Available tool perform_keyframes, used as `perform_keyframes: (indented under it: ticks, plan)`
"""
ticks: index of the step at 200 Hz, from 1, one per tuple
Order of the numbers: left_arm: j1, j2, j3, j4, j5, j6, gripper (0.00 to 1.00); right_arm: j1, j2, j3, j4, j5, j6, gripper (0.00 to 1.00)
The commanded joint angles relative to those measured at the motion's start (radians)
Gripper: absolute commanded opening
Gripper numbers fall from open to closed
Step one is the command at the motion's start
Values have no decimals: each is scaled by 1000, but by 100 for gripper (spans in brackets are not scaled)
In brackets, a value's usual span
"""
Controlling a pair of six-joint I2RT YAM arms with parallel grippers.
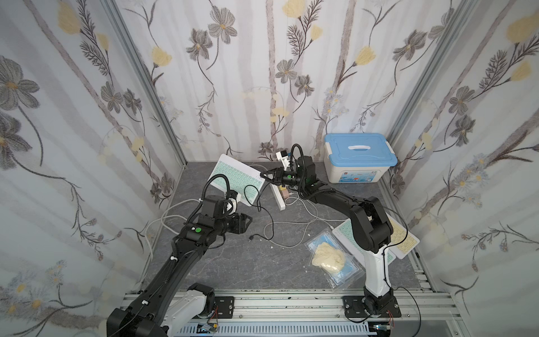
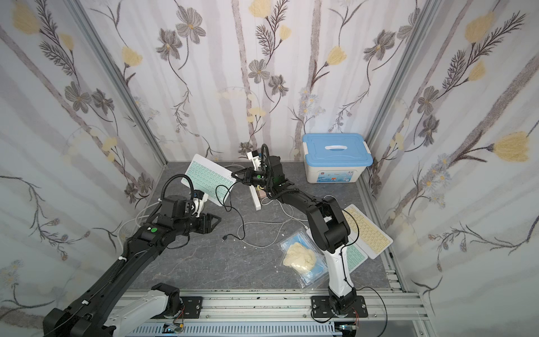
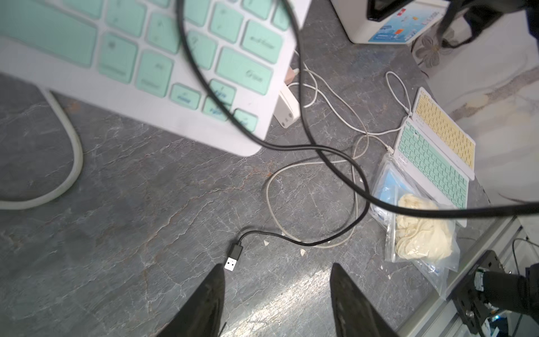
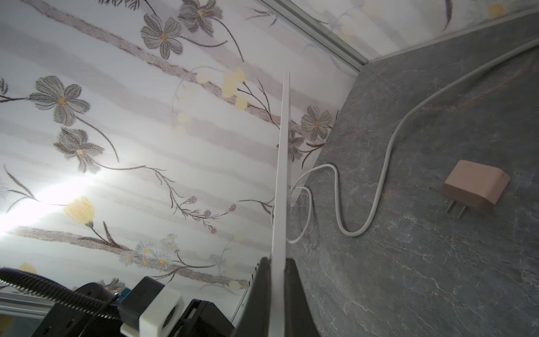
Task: Unplug the wireless keyboard
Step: Pick up the keyboard from the center of the board.
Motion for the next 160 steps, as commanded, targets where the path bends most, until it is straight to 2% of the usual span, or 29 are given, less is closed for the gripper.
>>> perform_keyframes:
  ticks: [1, 25, 52, 74, 115, 160]
  plan:
    - [58, -36, -12, 19, -29, -89, 62, 4, -45, 5, 123, 32, -63, 0]
    - [150, -63, -8, 63, 52, -141, 69, 4, -70, 0, 129, 41, -93, 0]
    - [246, -48, 7, 190, 251, -200, 80, 5, -87, -36, 207, 33, -61, 0]
    - [304, -6, 16, 317, 355, -273, 84, 4, -101, -80, 293, 30, -21, 0]
    - [356, 91, 2, 588, 414, -438, 87, 7, -124, -137, 450, 39, 56, 0]
    - [357, 155, 36, 761, 418, -552, 86, 27, -131, -131, 464, 49, 77, 0]
